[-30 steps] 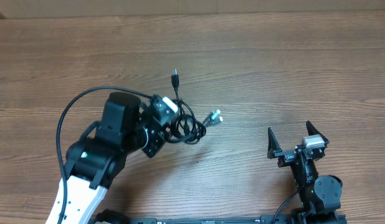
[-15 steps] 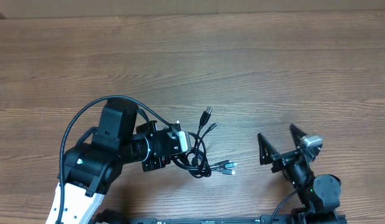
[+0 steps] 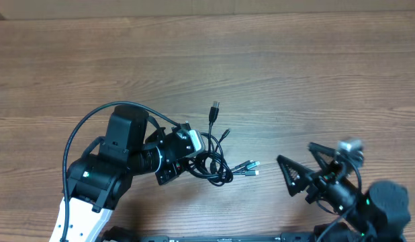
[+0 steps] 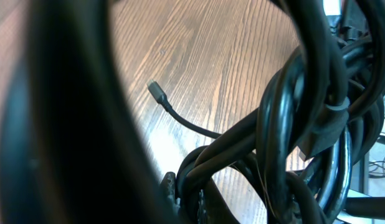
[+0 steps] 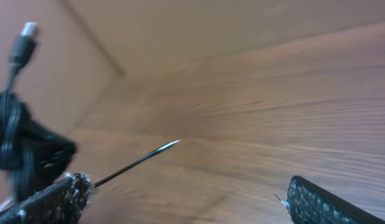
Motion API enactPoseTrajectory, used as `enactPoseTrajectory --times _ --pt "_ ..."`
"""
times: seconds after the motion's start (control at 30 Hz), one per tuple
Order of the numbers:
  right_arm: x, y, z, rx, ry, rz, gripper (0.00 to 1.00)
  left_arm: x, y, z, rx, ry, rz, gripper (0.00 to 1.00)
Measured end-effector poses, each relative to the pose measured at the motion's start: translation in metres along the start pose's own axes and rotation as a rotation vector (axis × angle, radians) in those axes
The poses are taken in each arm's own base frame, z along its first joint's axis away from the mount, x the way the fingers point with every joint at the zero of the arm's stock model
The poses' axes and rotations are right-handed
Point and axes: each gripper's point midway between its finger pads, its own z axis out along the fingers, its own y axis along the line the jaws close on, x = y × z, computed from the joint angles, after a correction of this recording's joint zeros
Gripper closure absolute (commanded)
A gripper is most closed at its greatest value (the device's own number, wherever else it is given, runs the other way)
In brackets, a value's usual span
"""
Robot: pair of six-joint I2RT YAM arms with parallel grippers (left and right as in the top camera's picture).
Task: Untangle cables
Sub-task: 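Move the right gripper left toward the cables held by the left gripper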
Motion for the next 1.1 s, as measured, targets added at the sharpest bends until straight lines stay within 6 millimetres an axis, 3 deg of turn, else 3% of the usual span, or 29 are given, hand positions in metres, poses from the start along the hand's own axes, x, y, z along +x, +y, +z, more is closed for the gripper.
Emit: enactPoseTrajectory --times 0.17,0.2,0.27,0.37,0.57,0.83,1.03,1.1 --pt "-0.011 0.056 0.013 -0.362 0.100 -0.044 0.00 0.000 -0.003 0.000 0.017 -0.004 -0.031 0.96" --pt "-0.013 0.075 0.009 -0.494 0.117 -0.073 0.00 -0.002 -0.005 0.000 0.025 -0.011 -0.034 0.96" --pt "-0.013 0.093 0.000 -0.627 0.137 -0.108 0.00 -0.003 -0.007 0.002 0.051 -0.019 -0.043 0.96" --pt "-0.010 0.109 -0.013 -0.745 0.173 -0.103 0.00 -0.012 -0.015 0.009 0.143 -0.066 -0.056 0.96" --pt "-0.012 0.111 -0.014 -0.748 0.196 -0.036 0.05 -0.024 -0.019 0.018 0.226 -0.123 -0.049 0.96" --pt "-0.014 0.107 -0.010 -0.708 0.206 0.033 0.13 -0.026 -0.056 0.046 0.280 -0.035 0.094 0.96" --pt "-0.010 0.096 0.002 -0.650 0.244 0.123 0.30 -0.038 -0.035 0.060 0.105 -0.018 0.137 0.96" --pt "-0.010 0.093 0.006 -0.639 0.253 0.139 0.31 -0.044 -0.029 0.060 0.073 -0.037 0.144 0.96"
